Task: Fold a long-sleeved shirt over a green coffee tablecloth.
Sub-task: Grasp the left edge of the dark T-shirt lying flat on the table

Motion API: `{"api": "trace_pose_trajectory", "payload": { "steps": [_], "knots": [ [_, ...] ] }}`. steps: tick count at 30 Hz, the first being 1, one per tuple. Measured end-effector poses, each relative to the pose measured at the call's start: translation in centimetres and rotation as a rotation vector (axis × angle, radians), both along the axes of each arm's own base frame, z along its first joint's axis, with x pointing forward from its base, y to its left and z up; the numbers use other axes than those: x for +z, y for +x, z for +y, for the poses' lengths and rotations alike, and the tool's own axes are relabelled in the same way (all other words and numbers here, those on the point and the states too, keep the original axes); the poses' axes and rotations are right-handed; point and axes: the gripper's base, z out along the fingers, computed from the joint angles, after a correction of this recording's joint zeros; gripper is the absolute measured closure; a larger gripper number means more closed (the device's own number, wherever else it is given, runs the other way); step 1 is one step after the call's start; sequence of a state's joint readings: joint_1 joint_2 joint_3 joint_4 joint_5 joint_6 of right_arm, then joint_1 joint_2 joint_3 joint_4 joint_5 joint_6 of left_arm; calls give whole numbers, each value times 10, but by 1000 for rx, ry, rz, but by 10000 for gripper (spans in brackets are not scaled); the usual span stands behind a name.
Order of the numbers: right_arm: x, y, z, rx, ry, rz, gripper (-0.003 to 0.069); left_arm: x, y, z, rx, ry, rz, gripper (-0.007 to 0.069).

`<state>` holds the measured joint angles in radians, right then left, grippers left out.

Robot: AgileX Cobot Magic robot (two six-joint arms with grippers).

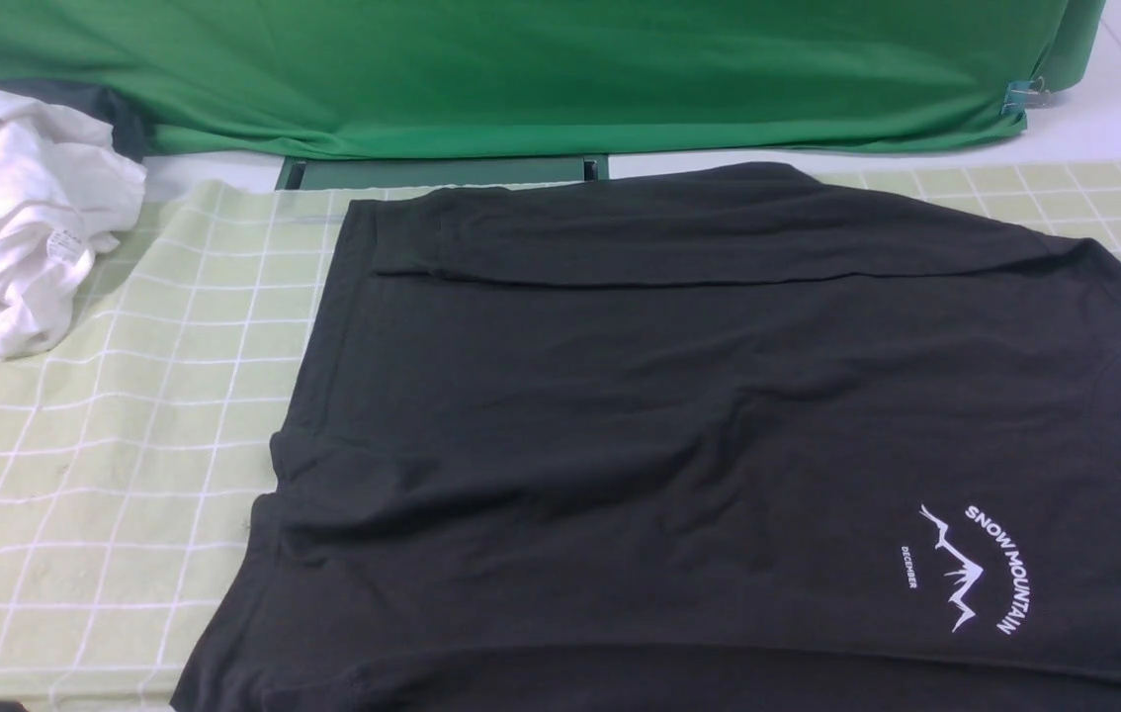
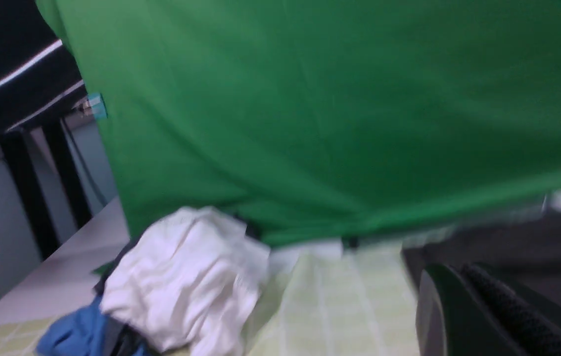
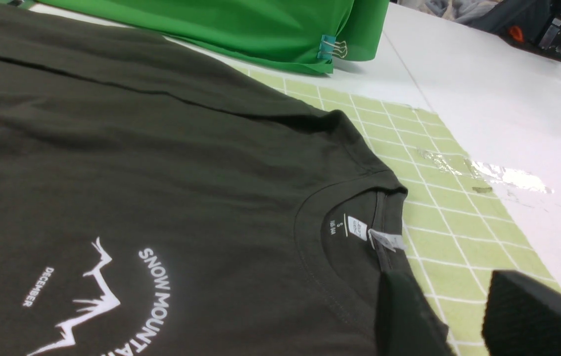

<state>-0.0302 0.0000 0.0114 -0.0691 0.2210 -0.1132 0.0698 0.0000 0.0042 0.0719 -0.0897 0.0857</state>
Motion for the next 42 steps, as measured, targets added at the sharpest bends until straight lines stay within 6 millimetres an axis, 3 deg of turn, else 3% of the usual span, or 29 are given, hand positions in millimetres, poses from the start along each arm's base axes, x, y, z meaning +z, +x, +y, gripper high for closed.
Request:
{"api": "trace_pose_trajectory", "payload": {
  "steps": [4, 8, 12, 19, 23, 26, 27, 31, 34, 35, 37, 40, 42],
  "knots": [
    [6, 1, 1, -4, 123, -74, 412, 11, -3, 0, -37, -155, -132, 607],
    [24, 2, 4, 4, 564, -285, 412, 21, -6, 0, -71, -230, -259, 607],
    [32, 1, 4, 27, 790, -379, 412, 27, -9, 0, -98, -287, -328, 607],
    [33, 1, 4, 31, 801, -390, 412, 36, -15, 3, -215, -603, -468, 607],
    [44, -2, 4, 81, 802, -499, 415, 47, -22, 2, -292, -657, -588, 607],
    [63, -6, 5, 128, 803, -564, 466, 80, -31, 1, -307, -658, -597, 607],
    [78, -11, 6, 144, 783, -577, 496, 98, -34, 0, -305, -653, -583, 607],
    [129, -22, 6, 133, 647, -503, 608, 143, -29, -1, -233, -638, -376, 607],
    [171, -20, 6, 112, 467, -336, 652, 169, -4, 0, -98, -599, -24, 607],
    [177, -19, 6, 114, 457, -325, 653, 166, 0, 0, -88, -595, 14, 607],
    [196, -5, 8, 102, 354, -128, 655, 166, 30, -4, -57, -510, 375, 607],
    [209, 16, 11, 100, 280, 73, 655, 147, 61, -13, -109, -466, 759, 607],
    [208, 34, 15, 98, 238, 235, 655, 124, 81, -18, -165, -437, 1017, 607]
  ]
}}
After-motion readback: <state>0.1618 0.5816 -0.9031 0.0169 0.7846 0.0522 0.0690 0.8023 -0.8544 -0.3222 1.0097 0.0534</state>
